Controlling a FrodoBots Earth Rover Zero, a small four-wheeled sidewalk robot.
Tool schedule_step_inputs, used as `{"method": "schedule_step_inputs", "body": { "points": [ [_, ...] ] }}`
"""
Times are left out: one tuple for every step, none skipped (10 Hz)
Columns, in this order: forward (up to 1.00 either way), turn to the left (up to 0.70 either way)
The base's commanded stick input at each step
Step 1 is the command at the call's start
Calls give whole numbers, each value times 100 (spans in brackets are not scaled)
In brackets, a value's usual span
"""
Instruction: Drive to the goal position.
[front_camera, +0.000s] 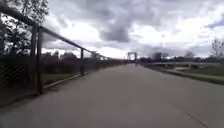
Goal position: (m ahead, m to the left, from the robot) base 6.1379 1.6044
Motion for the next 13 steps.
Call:
{"method": "schedule_step_inputs", "body": {
  "points": [
    [100, -10],
    [100, -10],
    [100, -10],
    [100, -10],
    [100, -10],
    [100, -10],
    [100, -10],
    [100, -10],
    [100, -10],
    [100, -10],
    [100, -10],
    [100, -11],
    [100, -11]
  ]
}}
